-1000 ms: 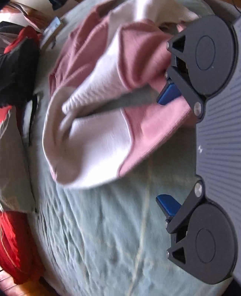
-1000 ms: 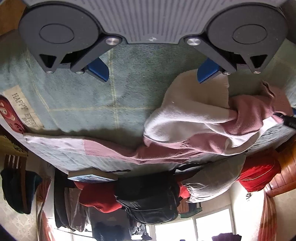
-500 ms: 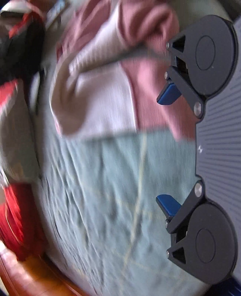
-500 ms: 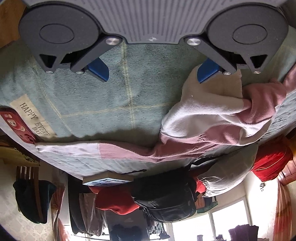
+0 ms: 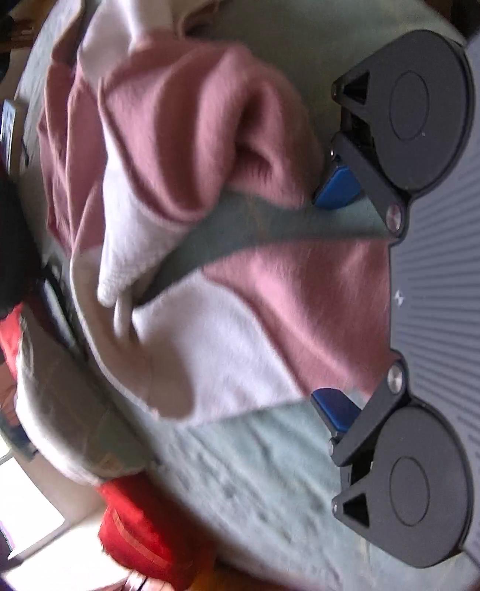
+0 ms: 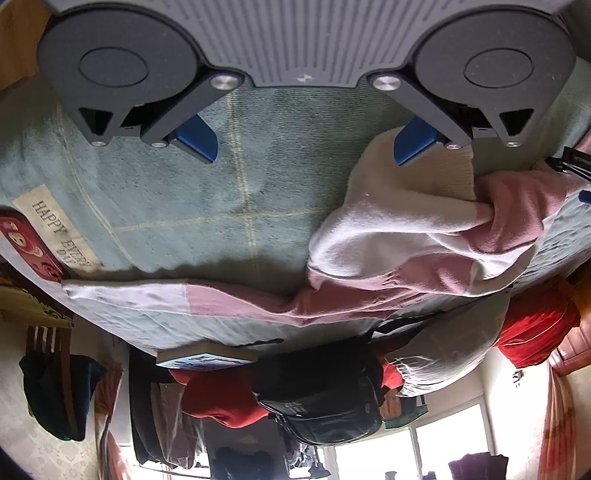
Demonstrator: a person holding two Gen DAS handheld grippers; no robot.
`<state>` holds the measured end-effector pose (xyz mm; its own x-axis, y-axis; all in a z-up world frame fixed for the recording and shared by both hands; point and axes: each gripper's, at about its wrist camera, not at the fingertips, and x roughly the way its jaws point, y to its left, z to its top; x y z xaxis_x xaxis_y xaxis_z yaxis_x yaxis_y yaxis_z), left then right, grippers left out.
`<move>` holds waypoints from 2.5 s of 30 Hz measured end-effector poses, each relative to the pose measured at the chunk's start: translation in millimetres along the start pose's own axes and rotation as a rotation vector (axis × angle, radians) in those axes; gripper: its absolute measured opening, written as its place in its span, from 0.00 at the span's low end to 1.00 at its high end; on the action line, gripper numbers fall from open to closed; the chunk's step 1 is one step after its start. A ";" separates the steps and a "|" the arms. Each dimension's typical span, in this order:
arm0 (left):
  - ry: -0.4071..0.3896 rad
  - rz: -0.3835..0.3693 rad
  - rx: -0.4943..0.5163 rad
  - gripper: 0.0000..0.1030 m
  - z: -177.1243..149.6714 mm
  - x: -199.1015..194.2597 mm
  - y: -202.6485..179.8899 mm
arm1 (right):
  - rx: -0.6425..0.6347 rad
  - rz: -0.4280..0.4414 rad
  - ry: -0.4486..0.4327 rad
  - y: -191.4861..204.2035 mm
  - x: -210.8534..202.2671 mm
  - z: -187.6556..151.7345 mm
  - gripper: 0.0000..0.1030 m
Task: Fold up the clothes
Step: 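Grasp the pink sleeve end with the left gripper, then pull the sleeve outward with the left gripper and lay it flat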
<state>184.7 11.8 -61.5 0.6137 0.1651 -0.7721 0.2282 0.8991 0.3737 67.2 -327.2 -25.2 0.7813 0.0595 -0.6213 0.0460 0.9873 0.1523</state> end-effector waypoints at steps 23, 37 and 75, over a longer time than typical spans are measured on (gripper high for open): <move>0.021 0.304 -0.193 1.00 -5.4 18.3 29.4 | 0.056 0.022 -0.011 -8.2 0.0 1.8 1.00; -0.046 0.487 -0.247 1.00 -4.1 6.5 97.7 | -0.148 0.133 -0.053 44.2 -6.8 22.9 1.00; -0.042 0.707 -0.434 1.00 -24.4 70.0 289.0 | -0.244 0.082 0.051 109.8 30.8 26.9 1.00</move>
<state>275.2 293.1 -20.1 0.5327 0.7421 -0.4067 -0.5285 0.6671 0.5250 113.1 -220.9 -6.9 0.7437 0.1417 -0.6533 -0.1721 0.9849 0.0177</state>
